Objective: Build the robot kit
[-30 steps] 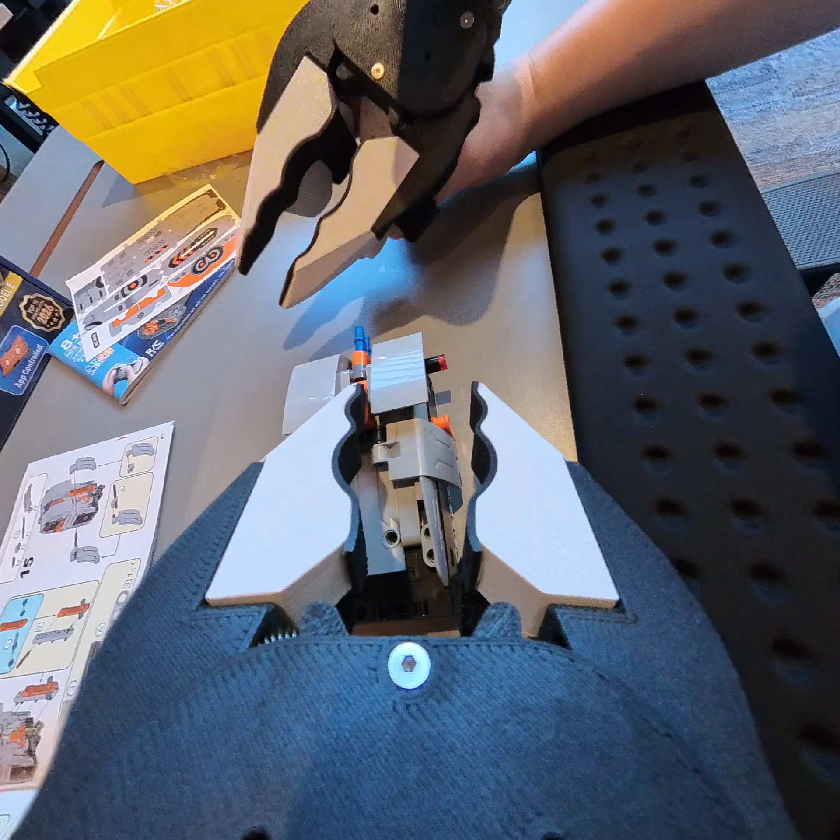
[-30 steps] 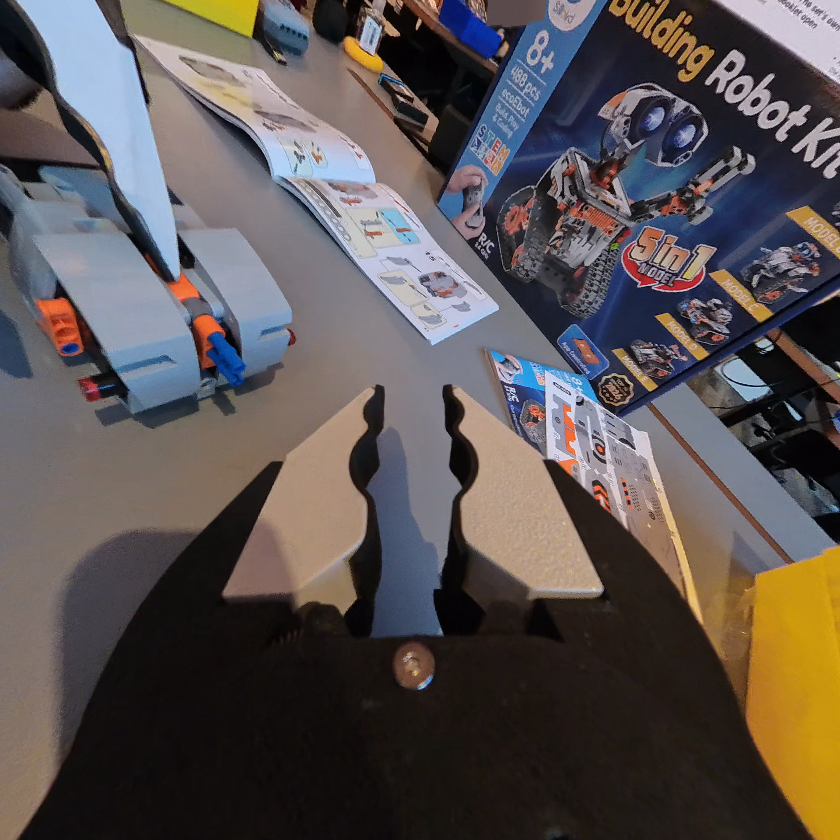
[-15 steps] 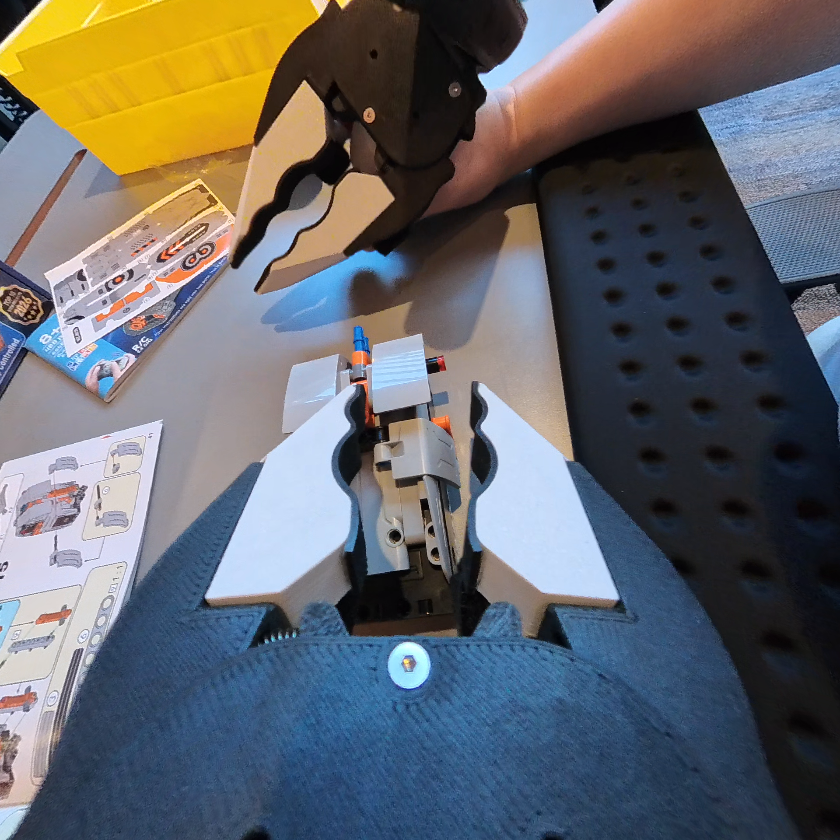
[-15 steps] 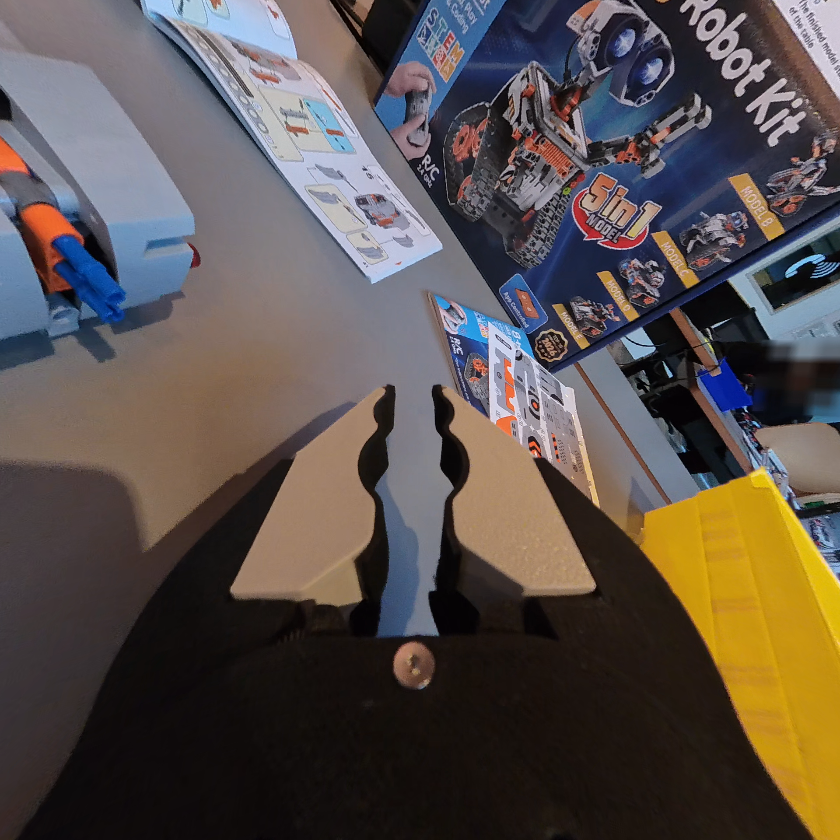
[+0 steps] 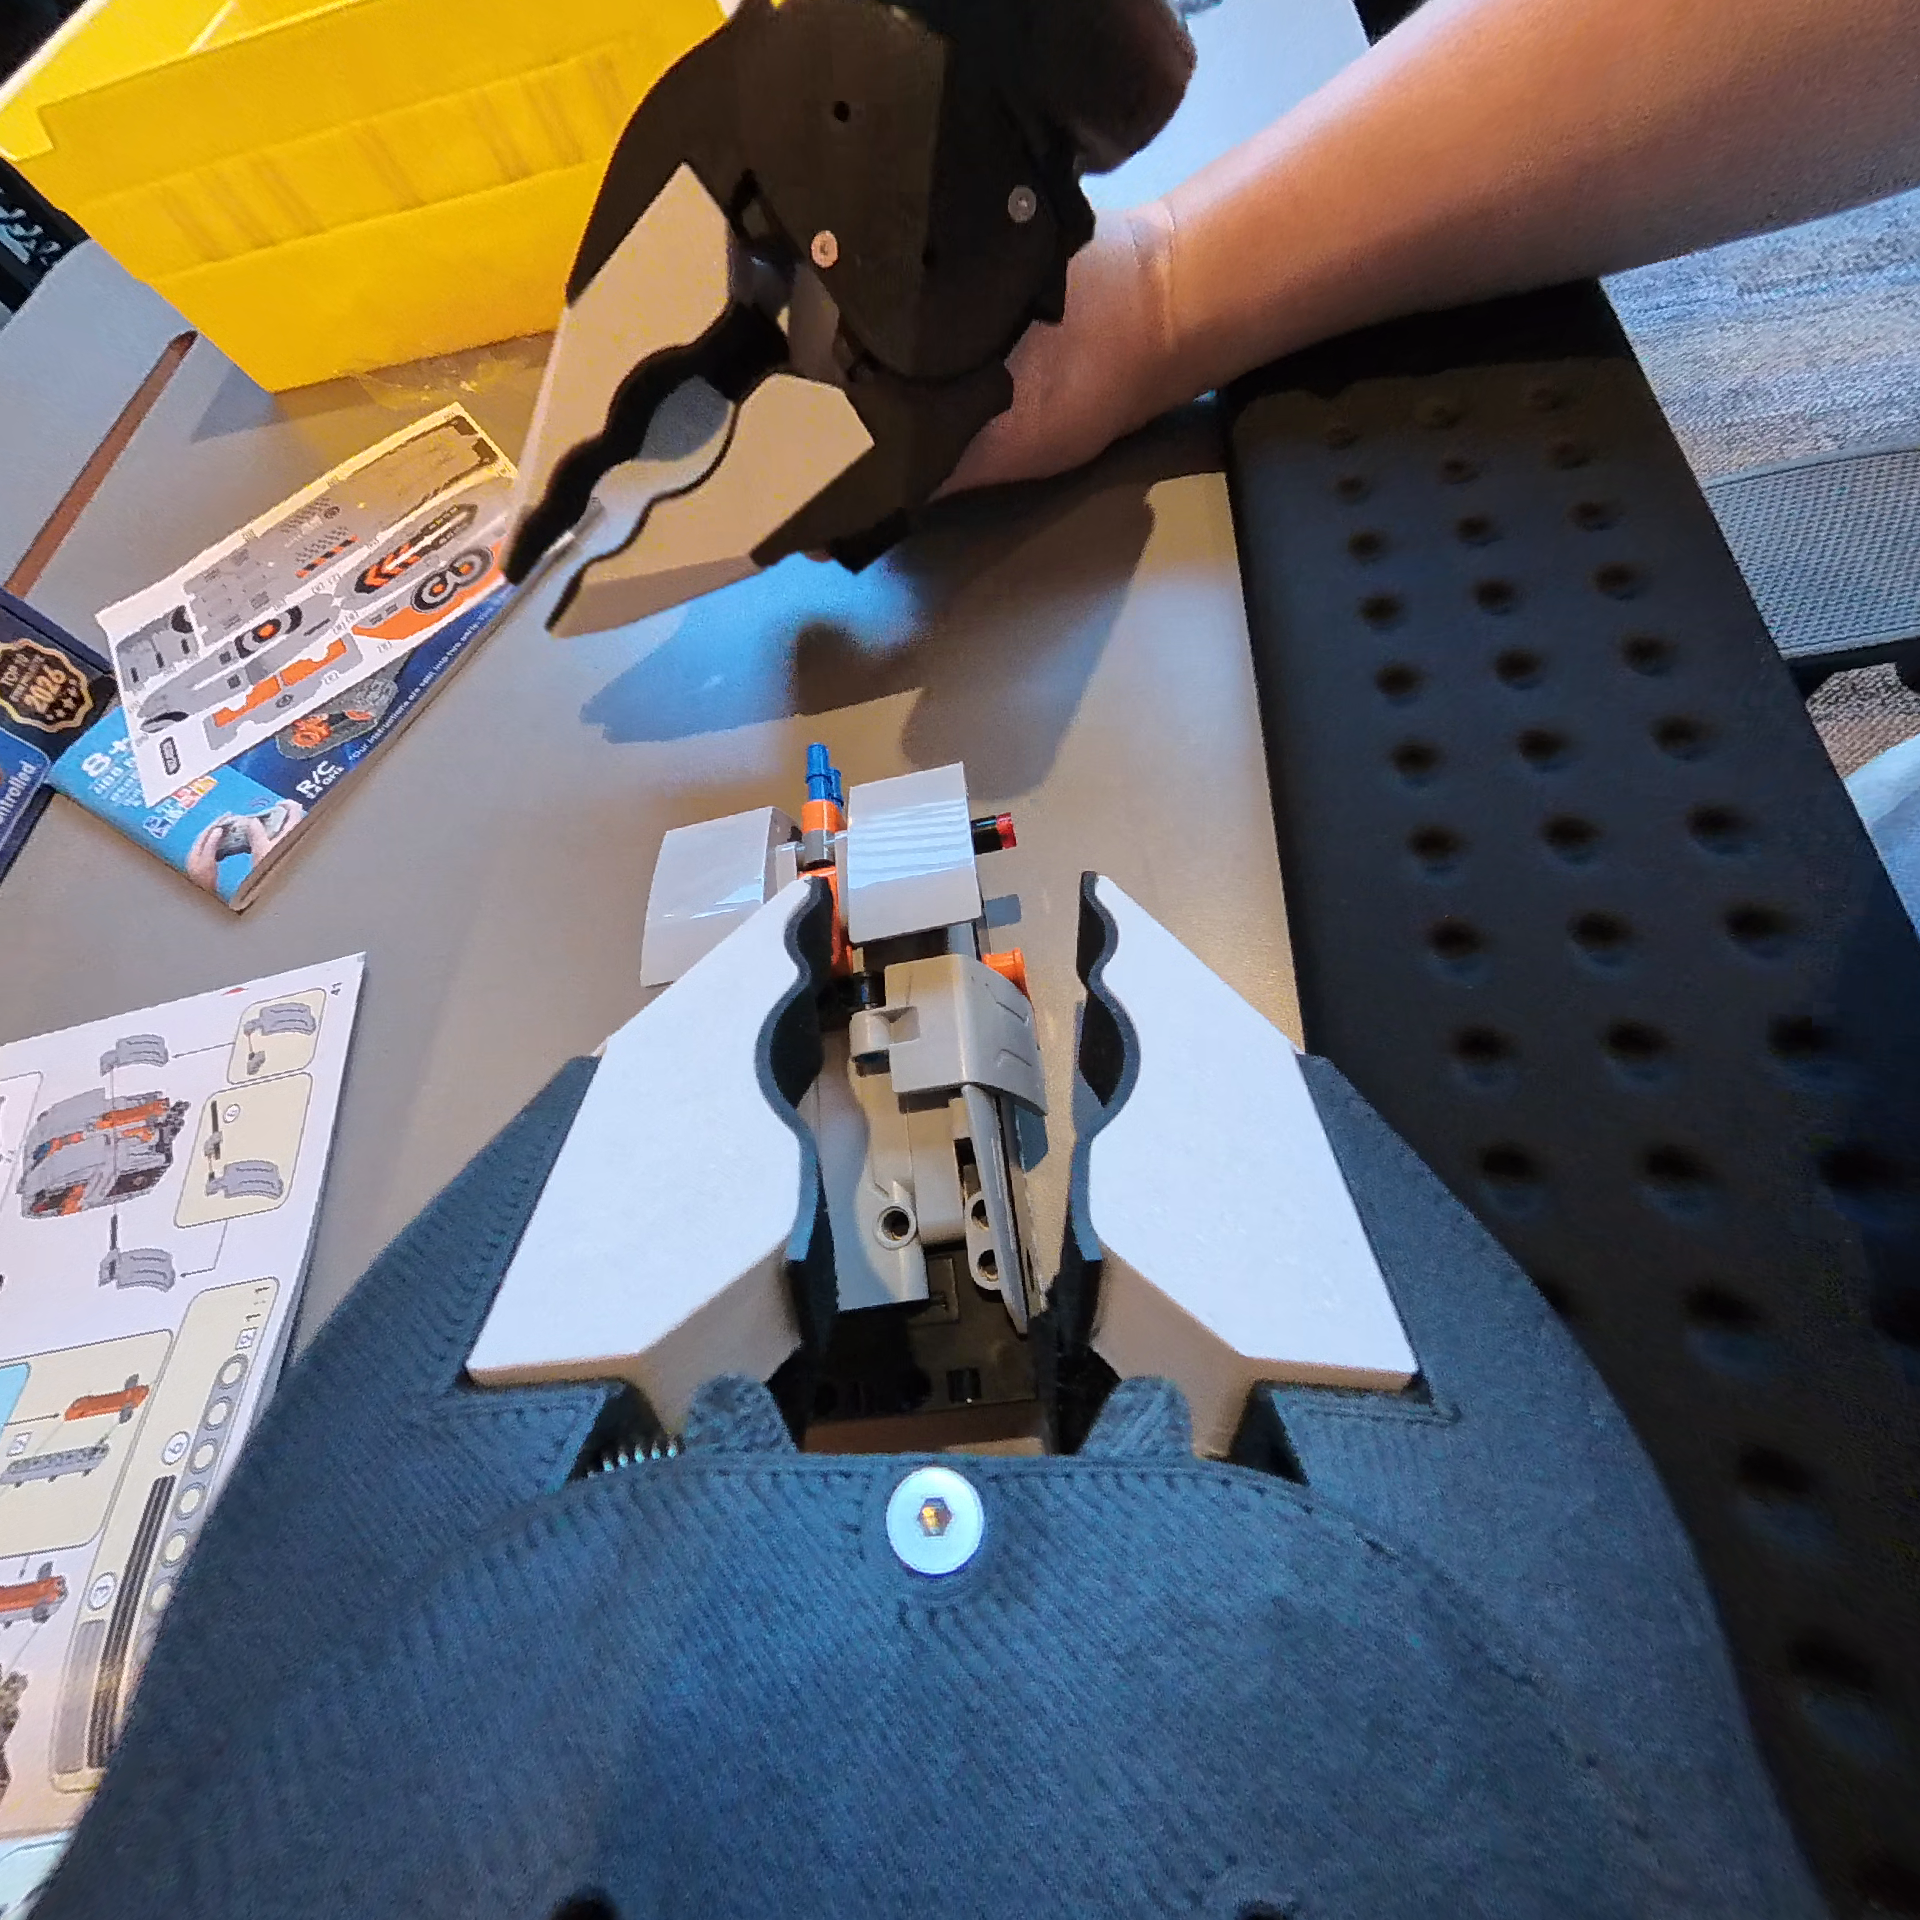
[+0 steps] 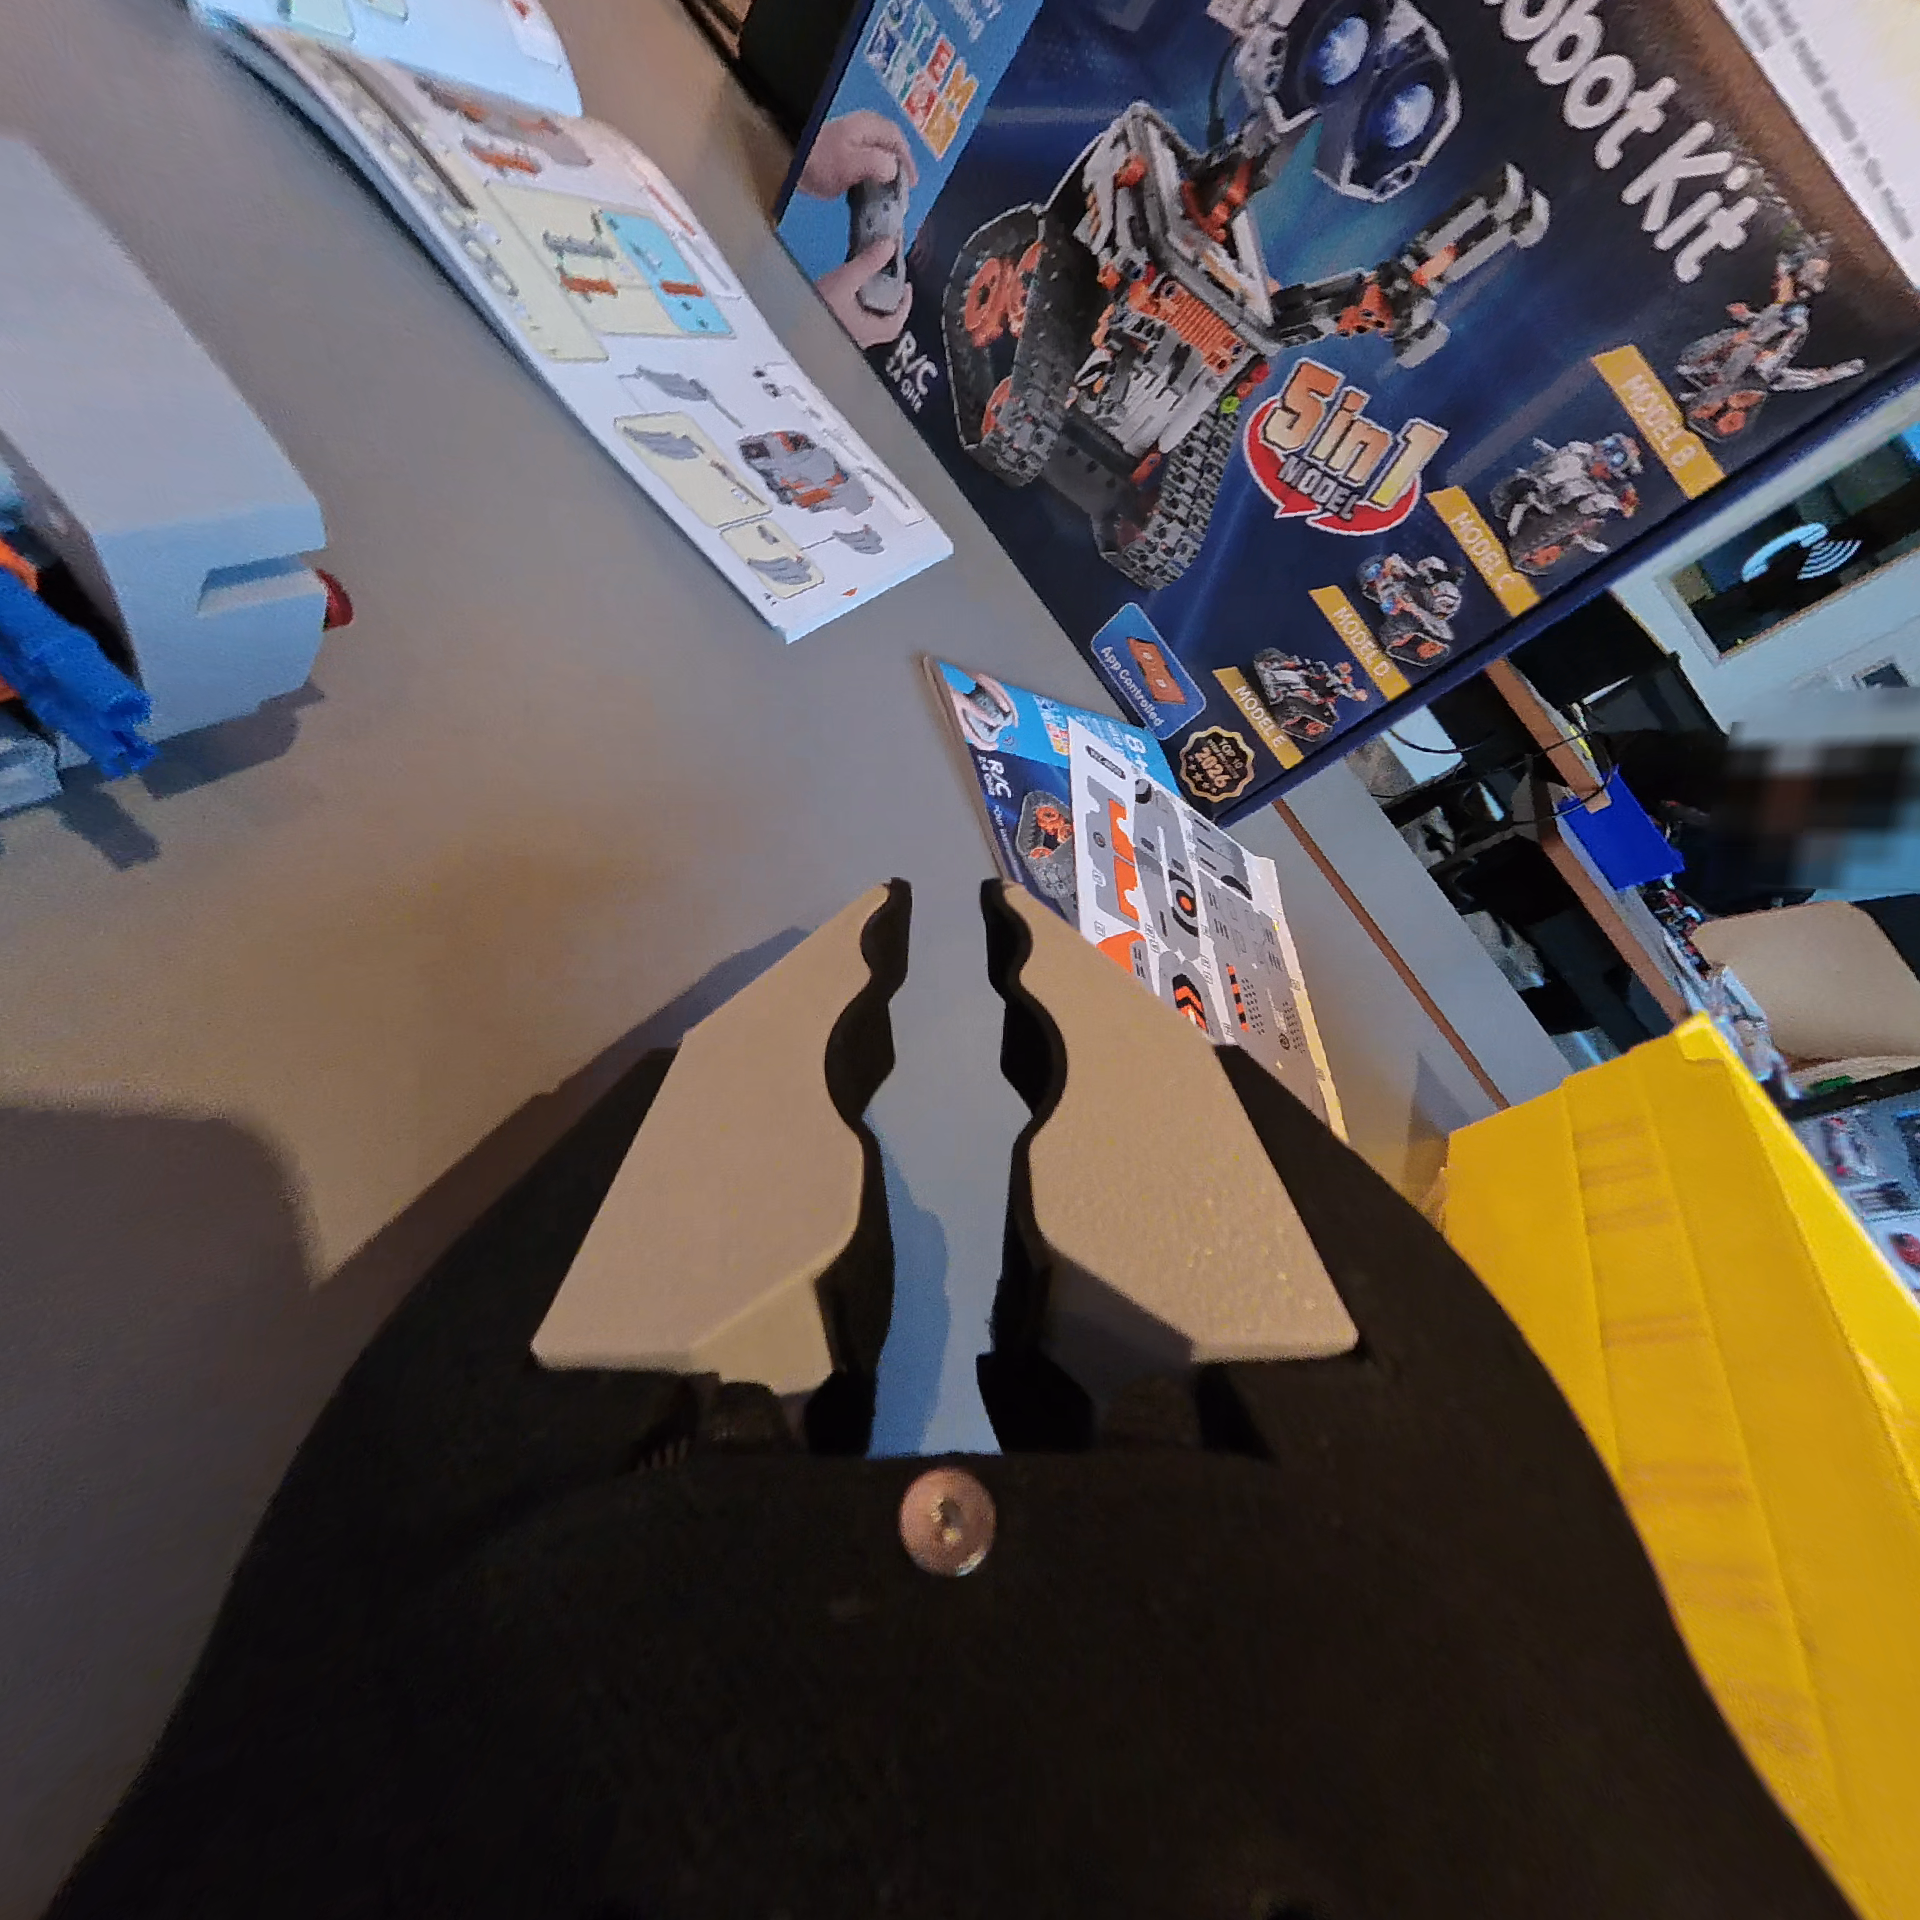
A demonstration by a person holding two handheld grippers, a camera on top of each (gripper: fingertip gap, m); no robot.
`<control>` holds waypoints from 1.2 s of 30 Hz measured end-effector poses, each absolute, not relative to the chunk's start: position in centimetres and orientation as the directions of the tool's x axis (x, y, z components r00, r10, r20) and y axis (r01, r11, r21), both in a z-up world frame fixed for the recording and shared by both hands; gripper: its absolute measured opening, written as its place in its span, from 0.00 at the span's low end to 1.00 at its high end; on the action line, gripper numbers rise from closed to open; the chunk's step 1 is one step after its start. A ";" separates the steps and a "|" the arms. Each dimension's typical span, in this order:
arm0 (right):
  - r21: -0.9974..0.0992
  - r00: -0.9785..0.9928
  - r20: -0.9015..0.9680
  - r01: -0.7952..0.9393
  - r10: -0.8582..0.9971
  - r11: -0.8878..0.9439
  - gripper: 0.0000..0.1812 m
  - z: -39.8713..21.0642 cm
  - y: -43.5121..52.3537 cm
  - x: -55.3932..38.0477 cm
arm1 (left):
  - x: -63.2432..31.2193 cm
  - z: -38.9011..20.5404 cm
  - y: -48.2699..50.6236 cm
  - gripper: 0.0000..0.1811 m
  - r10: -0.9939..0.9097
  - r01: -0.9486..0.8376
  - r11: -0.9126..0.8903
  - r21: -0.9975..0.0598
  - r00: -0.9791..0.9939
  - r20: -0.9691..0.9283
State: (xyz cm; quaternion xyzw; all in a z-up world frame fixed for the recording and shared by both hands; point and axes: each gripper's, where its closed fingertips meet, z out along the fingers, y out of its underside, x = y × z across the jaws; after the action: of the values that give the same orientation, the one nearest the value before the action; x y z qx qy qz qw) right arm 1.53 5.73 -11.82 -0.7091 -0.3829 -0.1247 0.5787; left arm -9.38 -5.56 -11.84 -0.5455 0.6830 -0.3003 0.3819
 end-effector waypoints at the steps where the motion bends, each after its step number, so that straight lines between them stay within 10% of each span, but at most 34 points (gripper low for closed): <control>1: -0.743 0.692 0.601 0.668 0.401 -0.038 0.07 -11.6 5.7 1.6 | -9.4 -11.8 -5.6 0.26 -0.975 -0.516 0.224 -0.827 -0.113 -0.193; 36: -0.899 0.739 0.321 0.434 0.593 -0.054 0.06 -9.5 -0.3 -5.9 | -10.7 -11.3 -5.7 0.31 -0.949 -0.446 0.314 -0.838 -0.145 -0.279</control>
State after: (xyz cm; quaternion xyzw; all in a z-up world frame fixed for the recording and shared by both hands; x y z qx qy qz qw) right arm -5.88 -0.26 -9.47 -0.7226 -0.3552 0.0675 0.5891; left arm -10.67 -5.73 -11.27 -0.5026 0.6944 -0.3006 0.4182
